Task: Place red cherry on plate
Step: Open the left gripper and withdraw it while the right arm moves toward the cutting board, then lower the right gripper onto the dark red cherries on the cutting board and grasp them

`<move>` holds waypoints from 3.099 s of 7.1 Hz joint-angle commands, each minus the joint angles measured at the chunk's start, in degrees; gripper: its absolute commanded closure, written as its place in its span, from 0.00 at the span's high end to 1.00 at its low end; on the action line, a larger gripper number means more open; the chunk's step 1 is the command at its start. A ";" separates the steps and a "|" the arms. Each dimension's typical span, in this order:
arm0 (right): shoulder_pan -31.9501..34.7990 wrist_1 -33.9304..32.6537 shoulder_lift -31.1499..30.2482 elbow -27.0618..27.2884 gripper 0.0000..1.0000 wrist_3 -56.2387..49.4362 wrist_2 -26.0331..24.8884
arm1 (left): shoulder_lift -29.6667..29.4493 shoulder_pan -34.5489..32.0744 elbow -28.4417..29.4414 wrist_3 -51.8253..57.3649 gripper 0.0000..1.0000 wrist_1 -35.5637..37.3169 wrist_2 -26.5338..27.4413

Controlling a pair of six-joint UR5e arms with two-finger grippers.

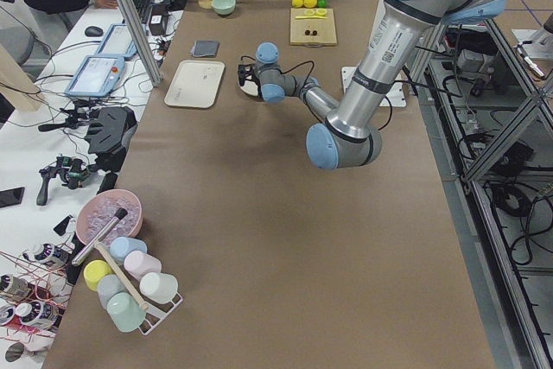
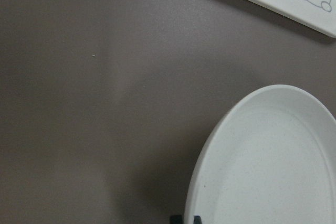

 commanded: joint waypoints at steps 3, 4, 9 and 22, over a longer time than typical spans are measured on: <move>-0.77 -2.64 4.00 0.63 1.00 0.94 0.68 | 5.30 -14.89 -10.60 4.41 0.97 11.92 -17.85; -2.35 -2.74 5.15 0.81 1.00 1.38 1.38 | 8.89 -19.49 -13.68 12.37 0.97 15.19 -21.75; -29.28 1.37 7.62 17.92 1.00 39.63 -2.37 | 25.96 -40.25 -13.29 44.56 0.98 16.97 -35.76; -81.64 32.85 -9.00 16.28 0.91 82.50 -44.58 | 32.57 -45.11 -13.62 50.69 0.98 16.36 -36.47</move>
